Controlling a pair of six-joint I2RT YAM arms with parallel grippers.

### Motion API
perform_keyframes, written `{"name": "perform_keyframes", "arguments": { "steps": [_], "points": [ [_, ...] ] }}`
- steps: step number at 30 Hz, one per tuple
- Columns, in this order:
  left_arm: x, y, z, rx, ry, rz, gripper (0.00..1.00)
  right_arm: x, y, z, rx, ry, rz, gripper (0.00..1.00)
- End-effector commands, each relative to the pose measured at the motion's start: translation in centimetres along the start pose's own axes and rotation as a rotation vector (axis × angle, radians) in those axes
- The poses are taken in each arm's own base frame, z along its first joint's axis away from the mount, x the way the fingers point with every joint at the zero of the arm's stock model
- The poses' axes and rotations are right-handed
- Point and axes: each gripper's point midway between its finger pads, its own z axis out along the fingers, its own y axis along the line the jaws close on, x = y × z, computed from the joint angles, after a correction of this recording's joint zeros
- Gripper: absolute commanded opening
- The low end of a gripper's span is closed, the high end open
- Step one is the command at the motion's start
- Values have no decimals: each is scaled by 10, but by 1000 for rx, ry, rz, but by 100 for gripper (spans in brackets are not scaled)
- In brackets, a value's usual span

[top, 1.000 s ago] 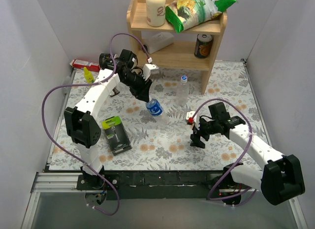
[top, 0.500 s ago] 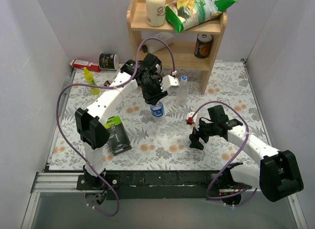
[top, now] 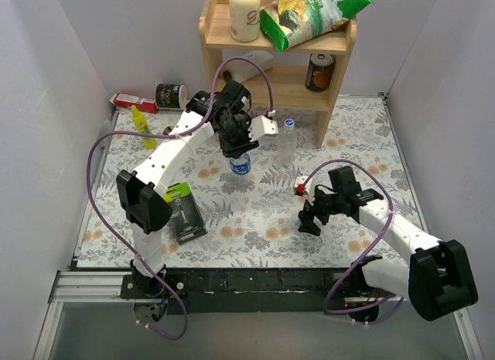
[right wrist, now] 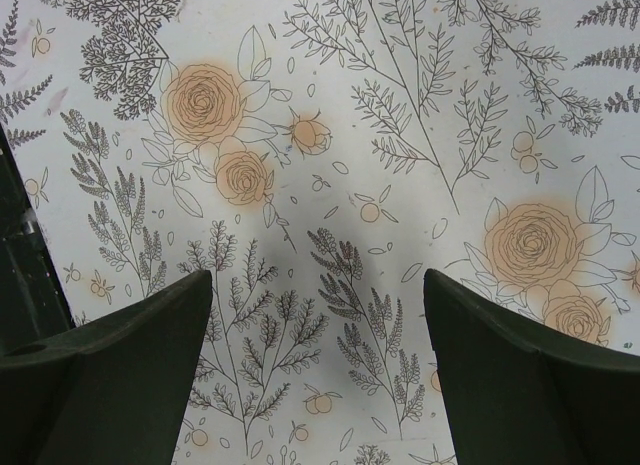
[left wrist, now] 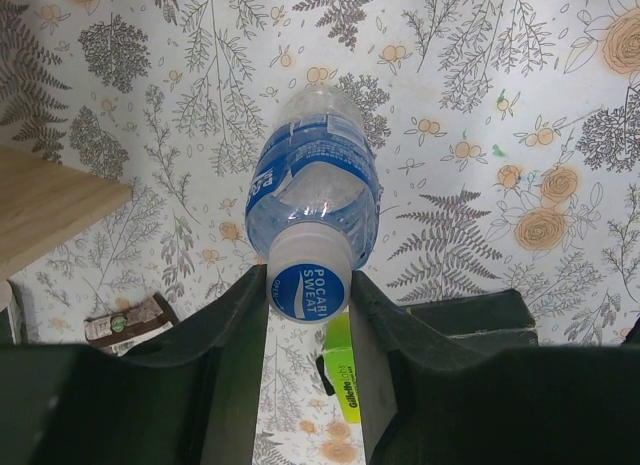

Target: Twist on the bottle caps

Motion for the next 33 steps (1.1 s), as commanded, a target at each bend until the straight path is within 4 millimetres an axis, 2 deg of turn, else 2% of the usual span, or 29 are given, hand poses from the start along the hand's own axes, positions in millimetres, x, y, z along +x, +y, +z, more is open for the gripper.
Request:
{"name": "perform_keyframes", "arguments": {
  "steps": [1,8,11,12,15,16,19,31,33],
  "points": [
    [-3,-3,-10,6,-5,13,5,-4,-2,-1,13,-29,-3,92],
    [-2,-2,-4,20,-1,20,13,-4,-4,-1,15,-29,0,92],
    [-2,-1,-1,23,2,20,19,-4,-5,-1,17,-31,1,92],
    [-2,-1,-1,24,4,20,28,-4,-5,-1,18,-30,2,92],
    [-2,1,-1,19,2,17,41,-3,-5,-1,19,-30,5,92],
    [-2,2,-1,19,1,15,51,-3,-5,-1,18,-30,9,92],
    [-4,6,-2,11,-9,6,62,-2,-5,-1,18,-29,11,92],
    [-3,11,0,3,-7,-11,69,-1,-6,0,16,-32,18,92],
    [-1,13,1,-6,8,-15,75,-2,-7,0,23,-32,20,92]
  ]
}}
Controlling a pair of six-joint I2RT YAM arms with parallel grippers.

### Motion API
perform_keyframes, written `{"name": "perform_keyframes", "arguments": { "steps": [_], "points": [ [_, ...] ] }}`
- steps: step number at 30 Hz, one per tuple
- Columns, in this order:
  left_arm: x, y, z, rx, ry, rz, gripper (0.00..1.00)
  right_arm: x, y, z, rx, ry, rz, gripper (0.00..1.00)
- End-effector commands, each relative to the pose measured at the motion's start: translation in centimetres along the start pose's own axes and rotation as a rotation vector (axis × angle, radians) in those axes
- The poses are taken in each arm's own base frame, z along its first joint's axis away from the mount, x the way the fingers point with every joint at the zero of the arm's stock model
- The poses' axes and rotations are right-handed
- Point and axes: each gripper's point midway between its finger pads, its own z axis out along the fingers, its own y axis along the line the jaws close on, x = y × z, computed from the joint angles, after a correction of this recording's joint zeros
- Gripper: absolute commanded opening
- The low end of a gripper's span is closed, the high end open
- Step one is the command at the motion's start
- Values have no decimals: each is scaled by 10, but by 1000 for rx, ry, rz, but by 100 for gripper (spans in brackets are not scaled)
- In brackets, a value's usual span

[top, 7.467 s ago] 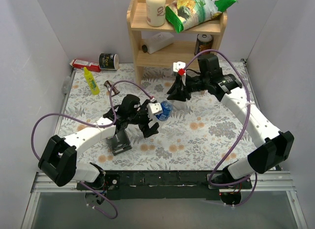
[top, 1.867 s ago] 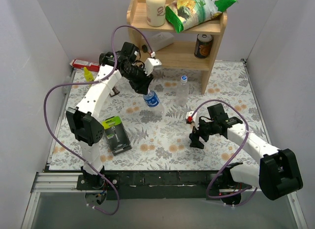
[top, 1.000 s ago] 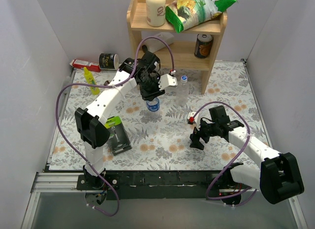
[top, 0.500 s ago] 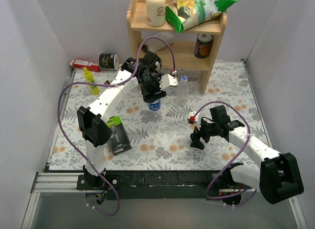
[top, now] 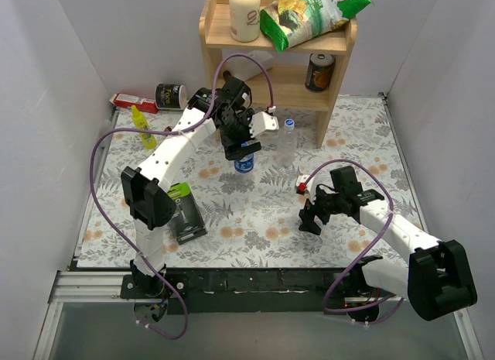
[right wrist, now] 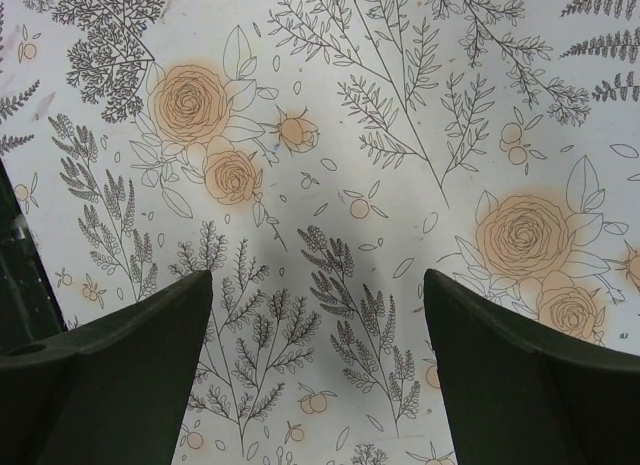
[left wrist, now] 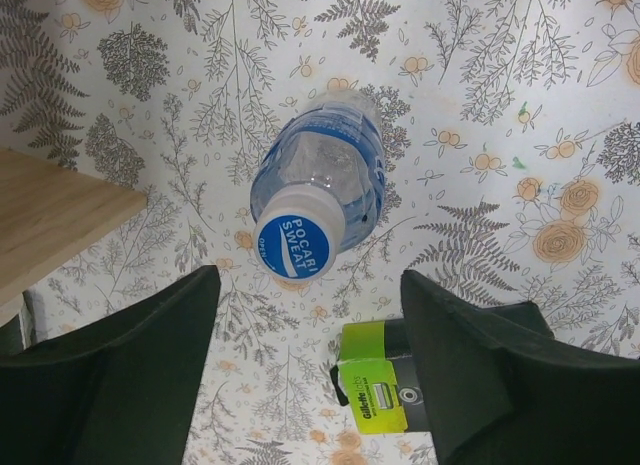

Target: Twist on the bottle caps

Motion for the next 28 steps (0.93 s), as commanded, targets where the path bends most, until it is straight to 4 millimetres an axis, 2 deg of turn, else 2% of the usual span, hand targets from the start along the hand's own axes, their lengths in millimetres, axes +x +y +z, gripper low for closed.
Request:
{"name": "perform_keyframes", "arguments": {
  "steps": [1,2,4,5,6,7,8,10,11,12,13,14,15,16,17,18,19,20,21,24,27,28],
  "points": [
    [7,-1,-6,-1,32,-14,84,-5,-4,0,13,-26,2,93],
    [13,1,-6,-6,43,-34,98,-7,-5,-1,21,-32,-1,95],
    [23,1,-11,-7,50,-76,98,-12,-7,-5,31,-42,11,95],
    [35,5,-16,-10,51,-121,98,-17,-7,-7,35,-49,9,96],
    [38,5,-30,-23,25,-137,98,-19,-8,-10,45,-47,17,96],
    [40,1,-36,-8,-1,-152,98,-26,-12,-14,65,-56,29,96],
    [57,-5,-36,21,8,-192,98,-30,-14,-17,81,-57,36,96],
    [62,-20,-58,26,-49,-193,98,-39,-27,-25,160,-55,93,96],
    [78,-24,-54,23,-39,-234,98,-42,-34,-29,206,-55,131,96],
    [87,-25,-54,4,-43,-299,98,-40,-49,-36,300,-30,171,96],
    [90,-26,-64,-41,-71,-333,98,-41,-54,-40,339,-14,221,96],
    [104,-20,-54,-74,-81,-379,98,-49,-62,-46,374,-15,269,98],
    [108,-17,-53,-106,-98,-448,98,-47,-73,-53,447,9,301,98],
    [108,-14,-54,-148,-131,-562,98,-49,-77,-56,474,10,319,98],
    [106,2,-62,-231,-208,-596,98,-59,-83,-62,499,-11,319,98],
    [113,-2,-52,-234,-214,-657,98,-63,-89,-68,536,-17,323,98],
    [112,-1,-51,-253,-244,-737,98,-68,-93,-72,558,-29,318,98],
    [109,9,-54,-289,-289,-769,98,-75,-97,-77,576,-37,318,98],
    [105,8,-52,-269,-312,-792,98,-91,-105,-89,621,-65,315,98],
    [99,9,-52,-236,-347,-813,98,-112,-114,-108,668,-81,308,98],
    [98,18,-52,-261,-355,-837,98,-117,-114,-114,674,-68,310,98],
    [98,21,-53,-278,-364,-844,98,-125,-115,-121,683,-84,297,98]
  ]
}}
